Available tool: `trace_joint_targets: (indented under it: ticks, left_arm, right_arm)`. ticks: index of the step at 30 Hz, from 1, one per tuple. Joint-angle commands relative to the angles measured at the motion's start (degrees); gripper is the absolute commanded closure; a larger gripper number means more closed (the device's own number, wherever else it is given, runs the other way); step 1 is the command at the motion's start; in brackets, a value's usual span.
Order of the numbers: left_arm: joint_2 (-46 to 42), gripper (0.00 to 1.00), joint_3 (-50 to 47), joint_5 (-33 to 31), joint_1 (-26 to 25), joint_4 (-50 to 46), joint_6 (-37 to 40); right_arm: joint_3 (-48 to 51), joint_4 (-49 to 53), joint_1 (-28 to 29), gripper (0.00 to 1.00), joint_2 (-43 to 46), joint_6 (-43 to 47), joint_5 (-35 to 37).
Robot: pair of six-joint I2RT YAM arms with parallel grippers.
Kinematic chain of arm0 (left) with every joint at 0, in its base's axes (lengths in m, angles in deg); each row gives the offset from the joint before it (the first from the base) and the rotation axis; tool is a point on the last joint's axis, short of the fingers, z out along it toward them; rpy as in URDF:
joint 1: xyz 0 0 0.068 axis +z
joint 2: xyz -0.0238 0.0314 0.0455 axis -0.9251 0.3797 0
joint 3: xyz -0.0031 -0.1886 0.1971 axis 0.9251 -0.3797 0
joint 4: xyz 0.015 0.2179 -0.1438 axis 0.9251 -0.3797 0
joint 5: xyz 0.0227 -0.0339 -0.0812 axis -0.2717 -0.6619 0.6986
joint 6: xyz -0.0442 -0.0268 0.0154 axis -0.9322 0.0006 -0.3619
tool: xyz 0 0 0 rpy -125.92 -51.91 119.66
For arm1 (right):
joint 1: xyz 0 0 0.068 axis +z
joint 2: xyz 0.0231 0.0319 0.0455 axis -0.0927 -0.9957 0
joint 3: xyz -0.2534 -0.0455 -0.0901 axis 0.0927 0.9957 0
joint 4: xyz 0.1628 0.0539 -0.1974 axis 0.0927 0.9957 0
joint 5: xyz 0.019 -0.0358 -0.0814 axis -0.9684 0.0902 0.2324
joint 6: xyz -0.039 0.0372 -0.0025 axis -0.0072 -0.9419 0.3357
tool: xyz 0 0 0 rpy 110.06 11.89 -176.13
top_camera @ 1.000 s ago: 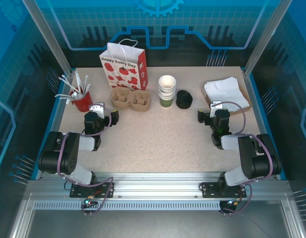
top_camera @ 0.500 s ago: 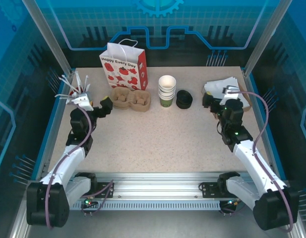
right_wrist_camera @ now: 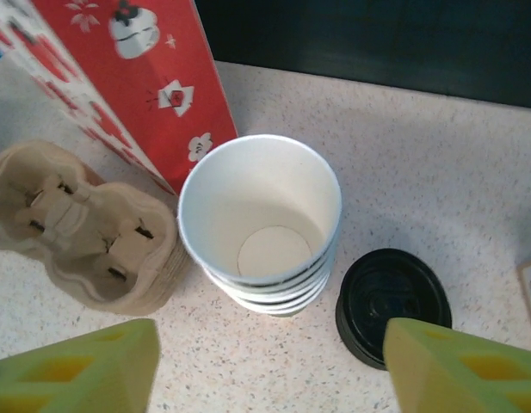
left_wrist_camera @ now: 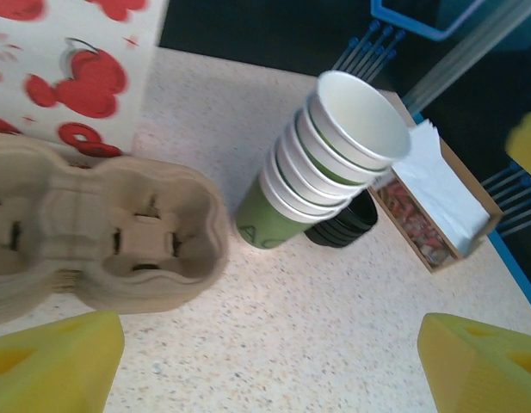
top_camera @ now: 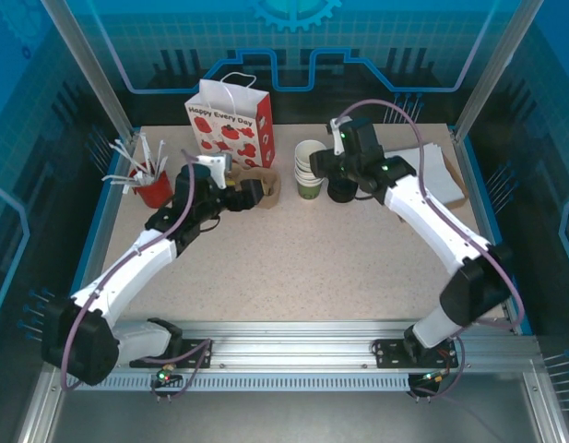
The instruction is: Pack the takeout coffee
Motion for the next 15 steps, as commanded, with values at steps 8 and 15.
trace_joint_targets:
  ticks: [8,15]
  left_arm:
    - [4.82,0.1,7.13,-3.57,-4.93,-4.4,2.97]
    - [4.24,0.09,7.03,-4.72,-5.26,-4.73,3.26]
  right_arm:
    - [-17.22,12.54,-2.57,0.55,-15.13,-1.94,2.45]
    - [-22.34,13.68,-2.77,0.67,-20.78,-1.04,2.51]
